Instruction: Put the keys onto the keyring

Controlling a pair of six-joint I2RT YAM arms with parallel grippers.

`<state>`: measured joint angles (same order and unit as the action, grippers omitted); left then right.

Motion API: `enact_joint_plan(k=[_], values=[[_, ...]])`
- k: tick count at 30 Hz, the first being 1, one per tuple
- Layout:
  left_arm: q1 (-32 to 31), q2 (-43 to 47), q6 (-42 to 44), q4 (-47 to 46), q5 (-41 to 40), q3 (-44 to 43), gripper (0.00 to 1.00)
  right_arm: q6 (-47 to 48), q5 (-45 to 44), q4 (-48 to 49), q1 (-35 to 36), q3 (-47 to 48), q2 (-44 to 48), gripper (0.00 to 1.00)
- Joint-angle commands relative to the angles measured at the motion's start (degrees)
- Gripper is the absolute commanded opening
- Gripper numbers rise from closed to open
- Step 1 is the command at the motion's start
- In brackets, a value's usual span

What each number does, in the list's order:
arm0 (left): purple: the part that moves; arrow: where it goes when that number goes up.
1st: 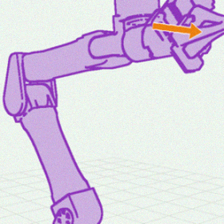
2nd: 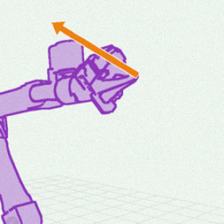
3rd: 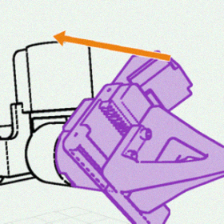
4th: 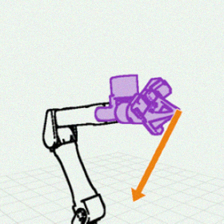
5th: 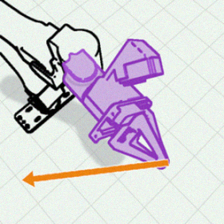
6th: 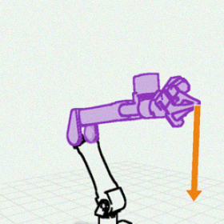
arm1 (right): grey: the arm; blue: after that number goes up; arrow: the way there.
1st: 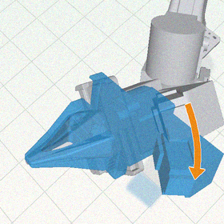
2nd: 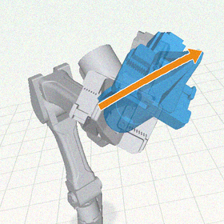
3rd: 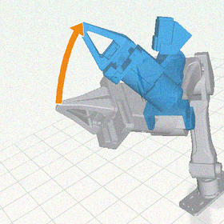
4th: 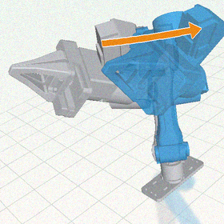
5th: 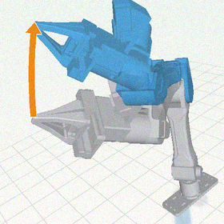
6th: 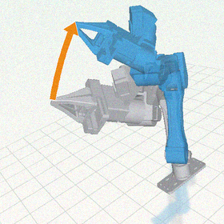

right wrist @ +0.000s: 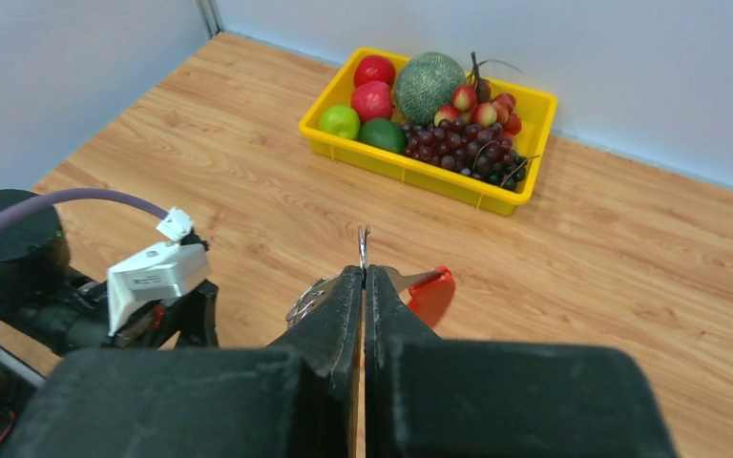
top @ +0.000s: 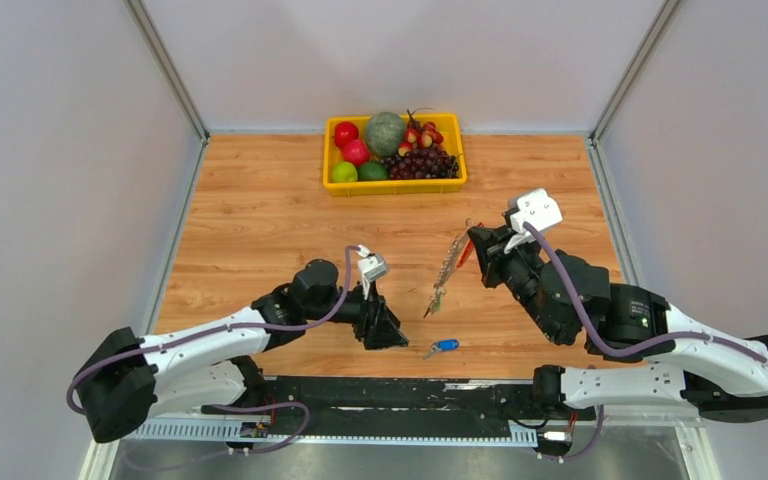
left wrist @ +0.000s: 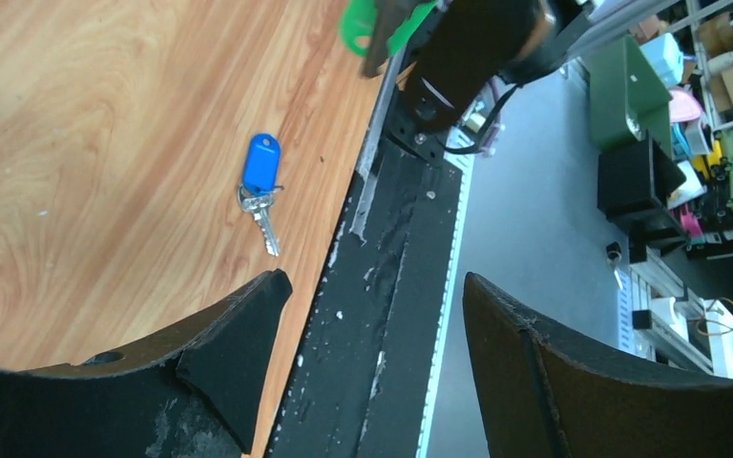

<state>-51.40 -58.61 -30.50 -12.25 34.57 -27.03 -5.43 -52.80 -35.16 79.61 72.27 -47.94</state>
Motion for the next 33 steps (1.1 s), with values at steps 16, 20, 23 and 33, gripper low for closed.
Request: enact_joint_plan(k=[16,20,23,33], values=[[-11.7,-20.8,-33.1,-5.3,-18.3,-6.2,0.73,-7.1,-11.0,-2.6,0.1,0.0,0.4,0.00],[-12.9,-25.1,-39.8,-6.8,-16.9,-7.4,0.71,-7.4,-11.5,-1.1,0.1,-1.1,1.8,0.00],[-14.3,-27.4,-43.9,-6.8,-17.4,-8.5,0.70,-7.6,-10.4,0.2,0.2,-1.8,2.4,0.00],[-15.5,-32.3,-50.6,-3.6,-18.7,-13.5,0.61,-6.0,-8.8,4.0,0.1,-5.0,4.8,0.00]])
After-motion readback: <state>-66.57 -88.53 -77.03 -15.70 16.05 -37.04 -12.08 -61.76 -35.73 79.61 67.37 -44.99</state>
